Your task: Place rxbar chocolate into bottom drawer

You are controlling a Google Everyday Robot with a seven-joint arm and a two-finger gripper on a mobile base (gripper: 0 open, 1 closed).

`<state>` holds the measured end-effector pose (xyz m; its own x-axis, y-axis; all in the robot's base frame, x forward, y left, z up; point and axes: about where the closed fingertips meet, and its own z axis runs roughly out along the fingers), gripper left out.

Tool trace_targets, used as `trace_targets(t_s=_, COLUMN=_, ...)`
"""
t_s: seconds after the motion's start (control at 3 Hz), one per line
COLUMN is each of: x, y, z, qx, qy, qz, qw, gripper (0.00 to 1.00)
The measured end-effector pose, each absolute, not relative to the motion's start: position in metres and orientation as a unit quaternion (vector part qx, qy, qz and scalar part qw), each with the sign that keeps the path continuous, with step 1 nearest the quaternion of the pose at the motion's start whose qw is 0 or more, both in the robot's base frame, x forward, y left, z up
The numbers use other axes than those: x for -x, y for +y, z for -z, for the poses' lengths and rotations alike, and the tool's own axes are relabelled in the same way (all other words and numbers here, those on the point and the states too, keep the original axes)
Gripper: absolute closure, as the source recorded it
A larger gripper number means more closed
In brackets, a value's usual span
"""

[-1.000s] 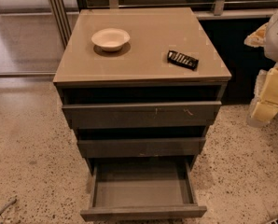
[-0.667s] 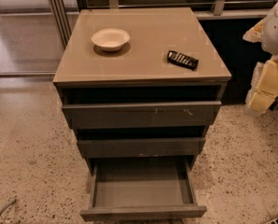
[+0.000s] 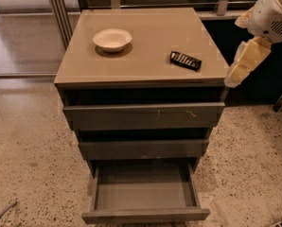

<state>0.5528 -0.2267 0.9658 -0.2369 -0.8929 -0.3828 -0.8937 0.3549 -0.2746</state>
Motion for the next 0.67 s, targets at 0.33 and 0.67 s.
trace_targets(t_s=0.33, x=-0.603, y=-0.224, z=-0.958, qx=0.538, qy=0.787, qz=-0.032, qw=0.301, gripper=0.00)
trace_targets(t_s=0.67, x=-0.646, y=-0.221, z=-0.945, qx=0.510, qy=0.784, qz=-0.062, qw=0.348, gripper=0.00)
